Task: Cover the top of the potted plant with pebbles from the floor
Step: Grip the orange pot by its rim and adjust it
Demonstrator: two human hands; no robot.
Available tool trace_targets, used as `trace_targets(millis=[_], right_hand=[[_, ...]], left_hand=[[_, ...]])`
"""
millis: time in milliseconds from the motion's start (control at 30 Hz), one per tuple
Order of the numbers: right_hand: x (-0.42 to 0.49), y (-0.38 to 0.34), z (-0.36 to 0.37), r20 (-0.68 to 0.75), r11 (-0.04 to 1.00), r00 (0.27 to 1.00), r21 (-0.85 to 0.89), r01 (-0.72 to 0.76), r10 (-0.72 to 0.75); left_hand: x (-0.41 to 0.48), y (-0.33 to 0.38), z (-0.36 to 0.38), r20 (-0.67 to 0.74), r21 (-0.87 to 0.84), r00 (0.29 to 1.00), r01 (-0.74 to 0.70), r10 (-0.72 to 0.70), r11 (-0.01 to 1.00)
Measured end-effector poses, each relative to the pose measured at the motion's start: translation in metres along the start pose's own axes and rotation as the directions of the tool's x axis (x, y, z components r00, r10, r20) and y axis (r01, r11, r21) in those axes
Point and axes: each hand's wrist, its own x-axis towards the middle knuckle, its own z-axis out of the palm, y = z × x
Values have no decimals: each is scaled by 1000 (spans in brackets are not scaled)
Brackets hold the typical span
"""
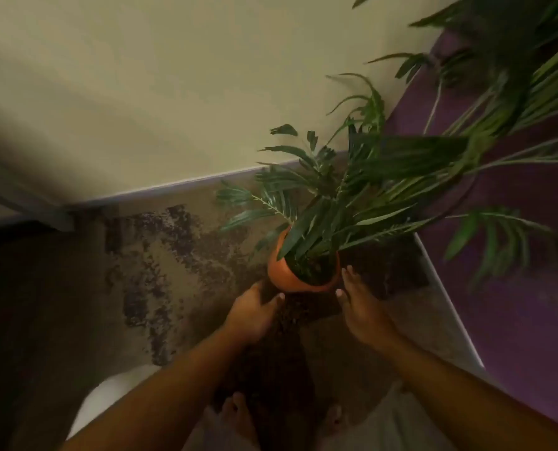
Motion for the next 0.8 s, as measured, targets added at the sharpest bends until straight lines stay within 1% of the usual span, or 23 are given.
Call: trace_targets(millis=[33, 67, 100, 167, 200, 233, 300, 333, 400, 467, 500, 567, 633, 800], right_hand=[[17, 12, 11, -6, 1000, 1000, -2, -24, 24], [33, 22, 21, 27, 998, 998, -29, -54, 55], [52, 35, 32, 46, 995, 995, -53, -84, 87], [86, 57, 55, 61, 983, 981, -29, -183, 184], [99, 65, 64, 53, 967, 966, 19, -253, 252], [114, 72, 73, 34, 943, 948, 101, -318, 316], [140, 83, 81, -9, 871, 912, 300, -389, 410], [151, 89, 83, -1, 815, 890, 403, -417, 456], [163, 93, 84, 97, 647, 847, 601, -469, 523], [169, 94, 86, 229, 474, 829, 730, -493, 510], [171, 93, 87, 271, 412, 829, 765, -494, 490], [172, 92, 89, 313, 336, 831, 804, -490, 461], [168, 95, 90, 321, 288, 838, 834, -470, 441], [169, 106, 88, 350, 213, 844, 862, -460, 407]], left_hand=[[19, -8, 8, 1, 8, 1000, -4, 4, 1000], [37, -18, 16, 8, 42, 1000, 0, 0, 999], [57, -27, 23, 11, 103, 1000, -9, 7, 995], [96, -32, 33, 14, 164, 1000, -29, 27, 986], [113, -32, 39, -4, 153, 1000, -22, 23, 988], [131, -33, 41, -38, 122, 999, -4, 9, 993], [160, -29, 42, -109, 50, 994, 9, -4, 999], [172, -27, 41, -123, -2, 992, 0, 0, 1000], [187, -24, 43, -116, -134, 993, -27, 11, 991], [193, -23, 45, -70, -242, 998, -27, 10, 970], [194, -23, 46, -42, -261, 999, -28, 17, 965], [194, -20, 49, -11, -262, 1000, -26, 24, 965], [192, -17, 52, -22, -261, 999, -38, 34, 965], [193, -16, 54, -81, -263, 996, -69, 49, 962]])
